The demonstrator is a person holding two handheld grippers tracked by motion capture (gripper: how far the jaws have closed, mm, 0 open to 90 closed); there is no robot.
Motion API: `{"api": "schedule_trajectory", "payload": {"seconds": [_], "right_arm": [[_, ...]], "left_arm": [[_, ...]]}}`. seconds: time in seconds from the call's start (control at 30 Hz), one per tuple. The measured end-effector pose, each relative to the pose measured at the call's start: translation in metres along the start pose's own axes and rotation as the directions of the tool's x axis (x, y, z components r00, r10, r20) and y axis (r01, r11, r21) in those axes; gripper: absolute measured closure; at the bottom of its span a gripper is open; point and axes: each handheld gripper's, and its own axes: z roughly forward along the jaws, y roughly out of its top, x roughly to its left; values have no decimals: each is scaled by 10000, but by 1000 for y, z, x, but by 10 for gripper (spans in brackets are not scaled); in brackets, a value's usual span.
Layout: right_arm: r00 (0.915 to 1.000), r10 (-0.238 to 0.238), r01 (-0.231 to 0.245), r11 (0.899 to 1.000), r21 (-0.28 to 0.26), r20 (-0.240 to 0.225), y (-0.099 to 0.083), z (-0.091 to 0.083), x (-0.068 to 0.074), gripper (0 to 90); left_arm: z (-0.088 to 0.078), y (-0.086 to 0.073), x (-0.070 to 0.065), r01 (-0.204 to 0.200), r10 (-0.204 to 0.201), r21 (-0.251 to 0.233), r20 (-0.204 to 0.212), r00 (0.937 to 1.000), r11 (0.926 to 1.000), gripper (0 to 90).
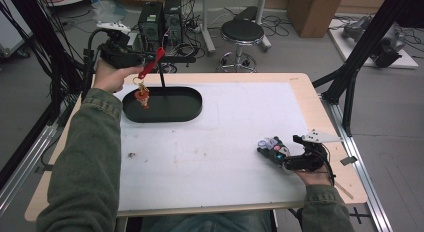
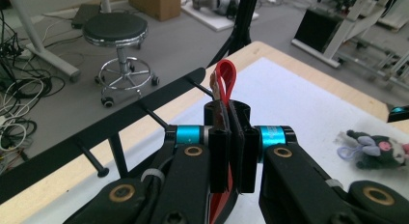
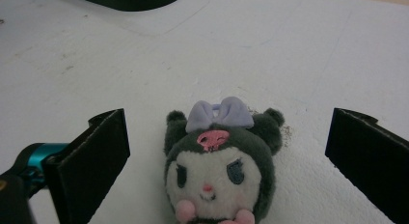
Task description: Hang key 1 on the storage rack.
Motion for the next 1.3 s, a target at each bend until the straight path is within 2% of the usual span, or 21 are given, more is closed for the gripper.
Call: {"api": "schedule_trajectory", "payload": {"seconds": [0.27, 0.4, 0.5, 0.63, 0.77, 0.83, 1.03, 1.13, 1.3], "right_arm": [[10000, -40, 40, 10000, -50, -47, -1, 0, -2, 7], [10000, 17, -17, 10000, -29, -41, -1, 0, -2, 7], [10000, 19, -19, 10000, -9, -58, -1, -1, -2, 7], [10000, -24, 23, 10000, -35, -78, -2, -1, -3, 7], [9999, 14, -14, 10000, 4, -113, -2, -1, -3, 7], [9999, -23, 23, 10000, 0, -119, -2, 0, -3, 7], [9999, 21, -20, 9999, 104, -171, -2, 1, -3, 7], [9999, -36, 37, 10000, 77, -137, -2, 0, -3, 7], [9999, -39, 40, 9999, 100, -99, -5, -2, -4, 7]], "left_arm": [[19, 8, 11, 185, -184, -87, 92, 9998, 9998, 868], [31, 11, 17, 295, -286, -259, 382, 9989, 9992, 868], [40, 11, 20, 467, -449, -346, 498, 9977, 9983, 868], [51, 8, 22, 500, -485, -274, 508, 9975, 9984, 868], [59, 7, 26, 541, -494, -649, 706, 9963, 9964, 868], [63, 8, 28, 648, -592, -653, 838, 9947, 9958, 868], [78, 20, 25, 434, -364, -764, 911, 9952, 9961, 868], [86, 24, 27, 557, -481, -759, 982, 9940, 9956, 868], [94, 27, 35, 609, -563, -600, 750, 9956, 9963, 868]]}}
